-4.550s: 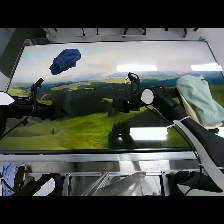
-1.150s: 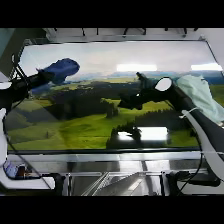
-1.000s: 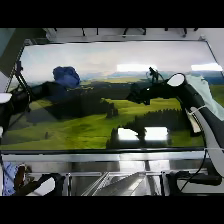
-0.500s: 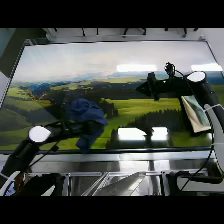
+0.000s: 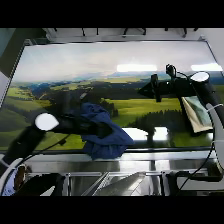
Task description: Fold the shirts.
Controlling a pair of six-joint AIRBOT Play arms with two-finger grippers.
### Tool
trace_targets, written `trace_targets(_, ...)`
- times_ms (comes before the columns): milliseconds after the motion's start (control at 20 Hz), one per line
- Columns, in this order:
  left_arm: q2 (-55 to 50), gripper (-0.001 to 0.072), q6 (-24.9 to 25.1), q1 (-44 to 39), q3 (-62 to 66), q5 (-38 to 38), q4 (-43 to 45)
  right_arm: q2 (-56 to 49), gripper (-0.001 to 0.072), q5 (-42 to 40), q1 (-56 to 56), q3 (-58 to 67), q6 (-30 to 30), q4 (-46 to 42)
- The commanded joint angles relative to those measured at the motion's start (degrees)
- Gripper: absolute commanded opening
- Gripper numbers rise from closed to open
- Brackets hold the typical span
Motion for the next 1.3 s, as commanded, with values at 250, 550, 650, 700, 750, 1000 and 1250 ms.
trace_targets(250, 5.7, 0.0668, 9.8, 42.9, -12.3, -8.8, 12.7, -1.8, 0.0025, 0.0, 3.9, 0.0, -5.7, 0.0)
trace_targets(550, -16.9, 0.0669, 20.0, 53.5, -6.8, -4.0, 0.5, 1.7, 0.0025, 0.3, 12.5, 0.0, -6.3, -0.1)
trace_targets(650, -22.3, 0.0669, 22.3, 52.8, -3.1, -4.0, -3.8, 3.3, 0.0025, 0.3, 14.7, 0.0, -6.3, -0.1)
trace_targets(700, -24.7, 0.0669, 22.8, 51.6, -1.3, -4.4, -5.7, 4.0, 0.0025, 0.3, 15.6, 0.0, -6.3, -0.1)
trace_targets(750, -26.8, 0.0669, 23.2, 50.1, 0.3, -5.6, -7.0, 4.7, 0.0025, 0.3, 16.3, 0.0, -6.3, -0.1)
trace_targets(1000, -35.3, 0.0669, 24.4, 40.3, 7.2, -11.8, -7.8, 5.9, 0.0025, -0.6, 16.9, 0.0, -5.9, -2.2)
trace_targets(1250, -37.0, 0.065, 23.5, 37.0, 7.7, -12.1, -7.8, 5.9, 0.0025, -0.8, 16.9, 0.0, -5.9, -2.3)
